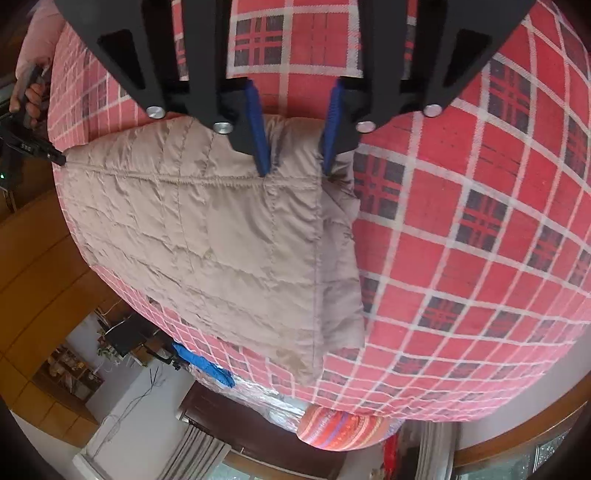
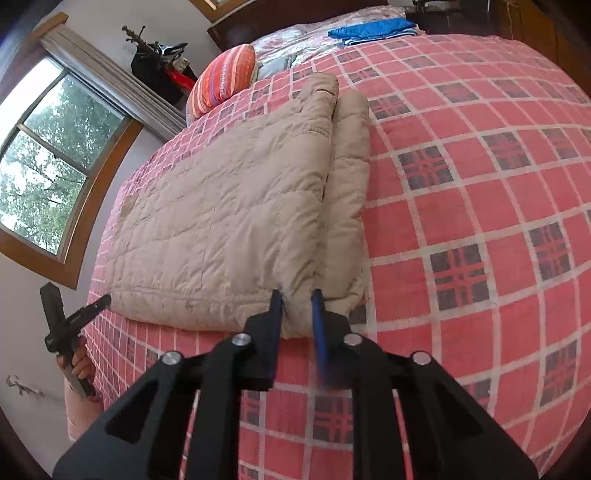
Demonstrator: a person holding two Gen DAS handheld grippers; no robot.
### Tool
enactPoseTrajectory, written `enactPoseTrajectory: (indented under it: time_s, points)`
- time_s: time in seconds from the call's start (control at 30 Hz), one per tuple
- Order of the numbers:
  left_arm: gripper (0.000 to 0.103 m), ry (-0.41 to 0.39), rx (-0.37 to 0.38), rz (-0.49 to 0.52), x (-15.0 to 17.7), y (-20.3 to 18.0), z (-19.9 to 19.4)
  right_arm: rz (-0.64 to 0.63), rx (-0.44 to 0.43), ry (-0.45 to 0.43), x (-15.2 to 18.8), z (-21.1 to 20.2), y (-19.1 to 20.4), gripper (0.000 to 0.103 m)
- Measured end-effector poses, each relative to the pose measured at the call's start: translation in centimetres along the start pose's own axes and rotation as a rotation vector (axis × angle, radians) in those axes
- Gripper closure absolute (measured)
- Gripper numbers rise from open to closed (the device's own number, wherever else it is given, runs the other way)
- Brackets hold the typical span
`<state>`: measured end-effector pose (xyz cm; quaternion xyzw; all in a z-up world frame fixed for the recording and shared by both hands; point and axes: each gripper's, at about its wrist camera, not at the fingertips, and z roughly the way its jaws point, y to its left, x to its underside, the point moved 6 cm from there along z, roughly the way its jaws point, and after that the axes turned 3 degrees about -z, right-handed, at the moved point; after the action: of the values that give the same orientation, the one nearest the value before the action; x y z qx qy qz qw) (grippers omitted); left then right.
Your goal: Fold large clothes
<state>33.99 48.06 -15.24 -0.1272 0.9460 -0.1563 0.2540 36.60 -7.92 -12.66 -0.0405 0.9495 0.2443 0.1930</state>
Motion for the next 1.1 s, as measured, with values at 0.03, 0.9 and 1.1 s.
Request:
enactPoseTrajectory:
  time_s: [0.03,0.9,1.1]
  points:
    - [0.079,0.006,0.010,-0.008,0.0,0.1,0.2,-0.005,0.014,0.007,0.1,0.1,-0.1,0.090]
    - [0.024,0.050,0.150,-0.194,-7.4,4.4,4.2,0.149,-0.074,-0.044,-7.1,1.5,-4.7,0.025]
    - [0.021,0.052,0.188,-0.223,-7.8,4.3,6.5,0.174,-0.170,-0.002,-7.8,4.7,-4.9,0.023]
